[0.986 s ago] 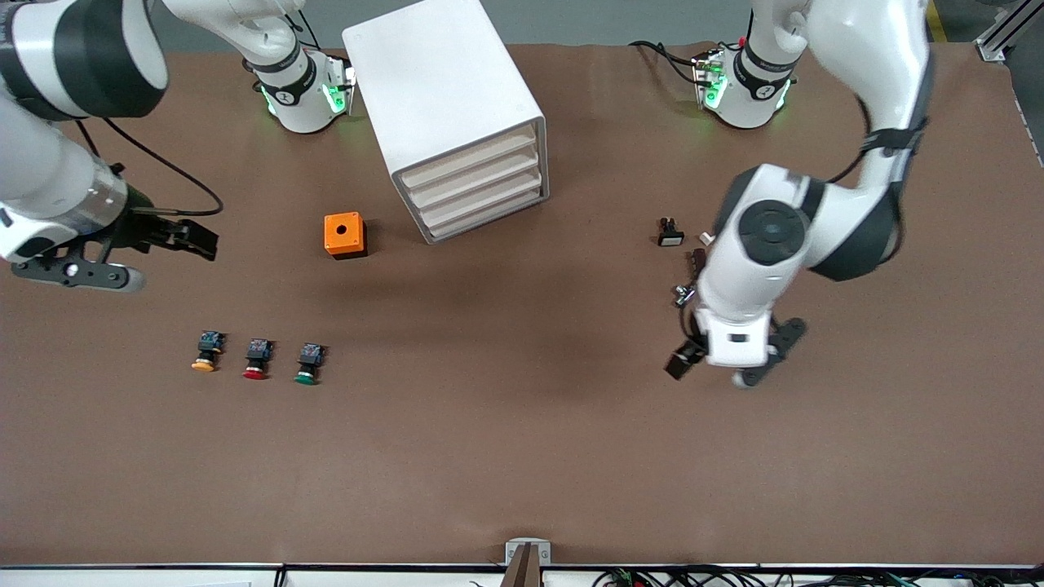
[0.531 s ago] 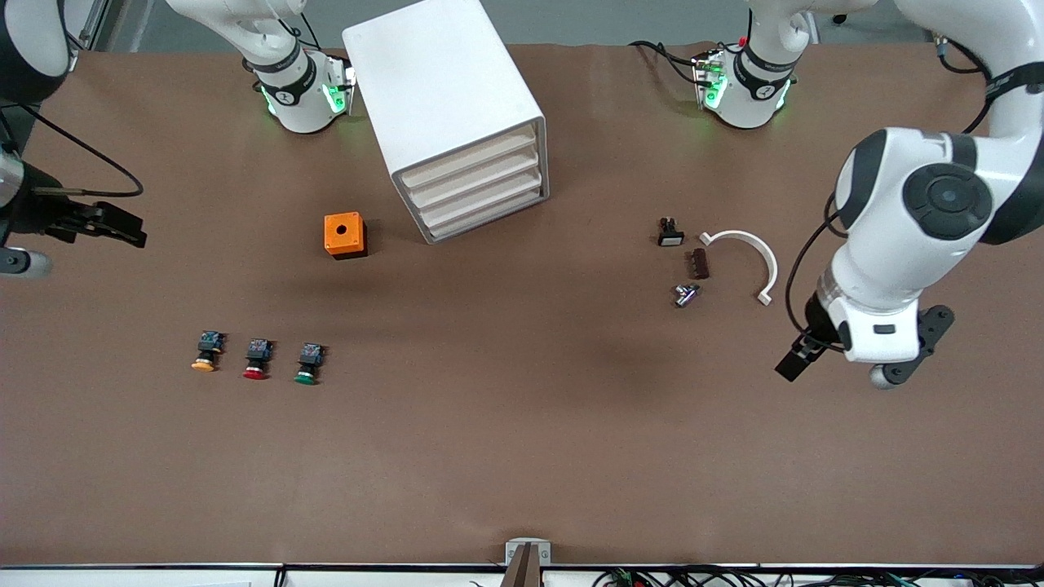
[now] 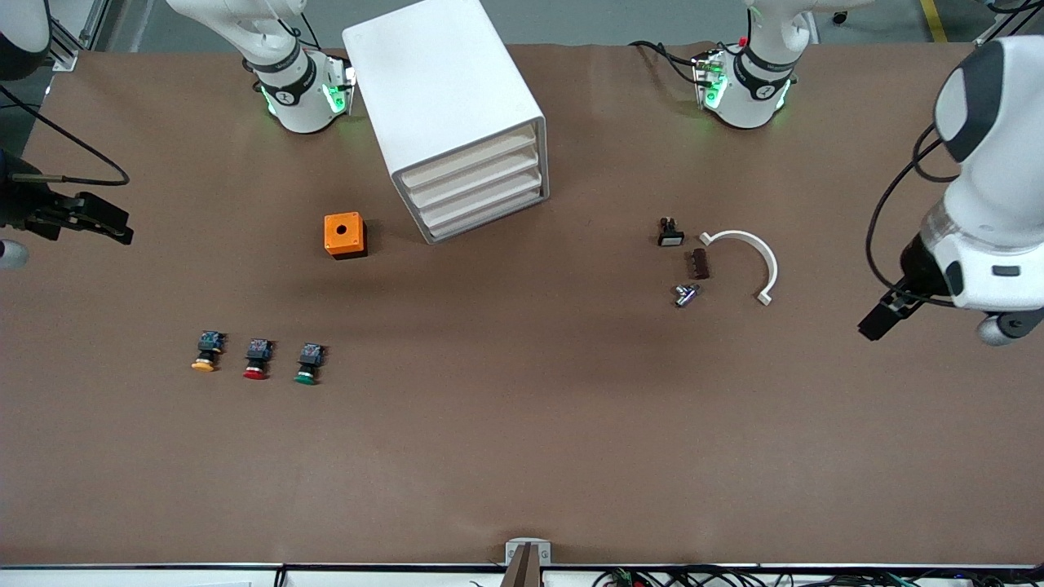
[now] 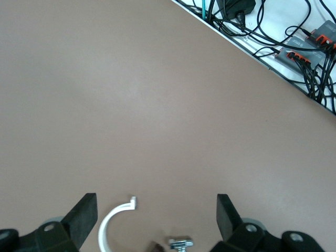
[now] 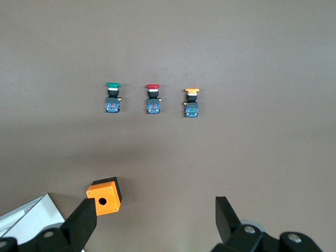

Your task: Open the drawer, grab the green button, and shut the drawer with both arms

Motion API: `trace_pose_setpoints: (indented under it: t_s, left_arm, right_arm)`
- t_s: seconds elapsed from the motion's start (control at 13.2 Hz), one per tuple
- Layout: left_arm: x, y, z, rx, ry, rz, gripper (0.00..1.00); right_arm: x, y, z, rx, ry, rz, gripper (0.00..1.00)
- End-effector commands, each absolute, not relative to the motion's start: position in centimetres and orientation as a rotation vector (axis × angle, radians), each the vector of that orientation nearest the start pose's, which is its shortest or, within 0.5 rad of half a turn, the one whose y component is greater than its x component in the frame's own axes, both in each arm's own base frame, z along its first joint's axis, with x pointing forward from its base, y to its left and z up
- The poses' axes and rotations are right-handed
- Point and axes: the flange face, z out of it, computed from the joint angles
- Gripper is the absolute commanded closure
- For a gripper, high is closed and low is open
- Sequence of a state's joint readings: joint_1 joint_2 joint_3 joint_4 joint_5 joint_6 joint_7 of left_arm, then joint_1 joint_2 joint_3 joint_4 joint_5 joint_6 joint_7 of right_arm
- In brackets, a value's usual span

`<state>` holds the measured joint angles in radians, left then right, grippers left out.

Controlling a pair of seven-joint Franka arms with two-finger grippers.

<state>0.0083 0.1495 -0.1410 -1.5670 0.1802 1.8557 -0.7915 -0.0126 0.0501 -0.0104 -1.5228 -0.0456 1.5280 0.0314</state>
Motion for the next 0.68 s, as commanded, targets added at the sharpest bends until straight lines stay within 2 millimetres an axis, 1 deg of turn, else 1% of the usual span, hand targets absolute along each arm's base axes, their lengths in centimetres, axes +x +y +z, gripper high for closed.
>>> trace_pose_setpoints:
  t_s: [0.0, 0.08, 0.23, 0.3, 0.38, 0.45, 0.61]
  left_arm:
    - [59.6, -4.6, 59.6, -2.953, -0.838, -0.254, 0.0]
    - [58.8, -3.3, 60.7, -2.976, -0.797, -0.243, 0.0]
    - [57.0, -1.5, 62.6, -3.02, -0.67, -0.19, 0.0]
    - [56.1, -1.1, 63.5, -3.045, -0.646, -0.167, 0.0]
    - [55.1, -0.1, 64.2, -3.058, -0.644, -0.13, 0.0]
    - [54.6, 0.1, 64.4, -3.079, -0.584, -0.1, 0.0]
    - [53.4, 0.7, 64.8, -3.103, -0.397, -0.041, 0.0]
  right_arm:
    - [56.0, -1.5, 63.9, -3.162, 0.07, 0.058, 0.0]
    - [55.9, -1.6, 64.4, -3.165, 0.067, 0.054, 0.0]
    - [55.9, -3.0, 64.5, -3.159, 0.102, 0.051, 0.0]
    - [55.8, -3.0, 64.6, -3.159, 0.105, 0.049, 0.0]
    - [55.9, -2.9, 64.5, -3.159, 0.102, 0.051, 0.0]
    - [55.9, -2.7, 64.4, -3.159, 0.097, 0.054, 0.0]
    - [55.9, -2.7, 64.4, -3.159, 0.097, 0.054, 0.0]
